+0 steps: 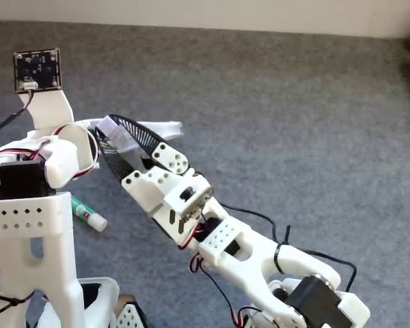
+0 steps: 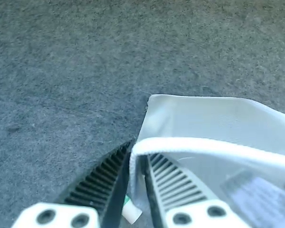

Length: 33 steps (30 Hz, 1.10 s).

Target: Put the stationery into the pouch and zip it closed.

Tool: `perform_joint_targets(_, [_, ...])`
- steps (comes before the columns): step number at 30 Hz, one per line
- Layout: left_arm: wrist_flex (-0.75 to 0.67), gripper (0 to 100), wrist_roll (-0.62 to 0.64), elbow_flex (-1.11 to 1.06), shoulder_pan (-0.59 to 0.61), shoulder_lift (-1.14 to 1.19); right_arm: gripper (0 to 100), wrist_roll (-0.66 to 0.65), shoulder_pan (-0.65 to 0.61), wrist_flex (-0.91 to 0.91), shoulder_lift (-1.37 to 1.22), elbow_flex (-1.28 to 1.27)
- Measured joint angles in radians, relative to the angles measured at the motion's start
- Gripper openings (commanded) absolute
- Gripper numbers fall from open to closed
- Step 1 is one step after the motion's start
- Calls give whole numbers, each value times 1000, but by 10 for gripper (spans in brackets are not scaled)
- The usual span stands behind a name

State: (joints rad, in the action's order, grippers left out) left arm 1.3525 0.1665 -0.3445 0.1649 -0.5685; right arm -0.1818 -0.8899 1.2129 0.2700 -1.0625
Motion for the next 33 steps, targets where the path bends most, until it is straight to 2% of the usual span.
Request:
perform_joint_targets(4, [0,6,0,0,0,0,29,0,0,3,-3,0])
perform_joint_targets(9, [0,6,0,0,-2,0,158,0,-3,3,-3,0])
perform_joint_targets(20, [0,6,0,0,5,0,159,0,-2,3,-3,0])
perform_joint_targets(23, [0,6,0,0,5,0,127,0,-2,3,-3,0])
perform_joint_targets(27, [0,6,0,0,5,0,4,-14,-2,3,-3,0])
perform_joint_targets(33, [0,6,0,0,5,0,5,-121,-2,3,-3,0])
